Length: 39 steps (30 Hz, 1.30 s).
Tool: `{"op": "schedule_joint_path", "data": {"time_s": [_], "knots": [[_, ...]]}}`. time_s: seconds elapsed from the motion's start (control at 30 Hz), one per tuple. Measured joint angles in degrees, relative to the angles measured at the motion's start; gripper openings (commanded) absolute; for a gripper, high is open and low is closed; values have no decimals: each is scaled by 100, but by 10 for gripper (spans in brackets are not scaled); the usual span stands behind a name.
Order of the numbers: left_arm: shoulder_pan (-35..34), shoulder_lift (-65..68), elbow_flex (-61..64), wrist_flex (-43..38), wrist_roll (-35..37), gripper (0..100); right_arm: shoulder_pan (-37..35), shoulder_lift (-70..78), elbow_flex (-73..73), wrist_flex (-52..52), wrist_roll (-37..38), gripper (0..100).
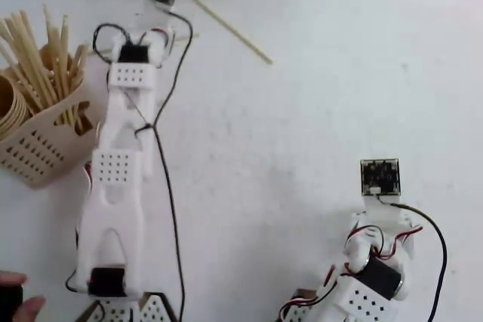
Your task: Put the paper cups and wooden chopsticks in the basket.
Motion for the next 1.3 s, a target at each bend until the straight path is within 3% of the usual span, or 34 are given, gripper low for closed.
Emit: {"op": "schedule_joint_path", "data": {"time_s": [0.13,0.2,0.27,0.37,0.57,0.8,0.9,0.97,1.07,1.3], "knots": [[-211,712,26,-1767,0,24,0,0,0,0,0,45],[-220,967,26,-2040,0,24,0,0,0,0,0,45],[-185,1064,35,-1785,0,24,0,0,0,0,0,45],[-202,1020,26,-835,-88,24,0,0,0,0,0,45],[-105,466,0,1644,-1046,24,0,0,0,0,0,45],[229,-501,18,4519,-1152,24,0,0,0,0,0,45],[396,-1187,0,5099,-1152,24,0,0,0,0,0,45],[387,-1503,-97,4914,-1152,24,0,0,0,0,0,45],[264,-1574,-141,3974,-1152,24,0,0,0,0,0,45],[-229,-176,387,70,-1204,24,0,0,0,0,0,45]]}}
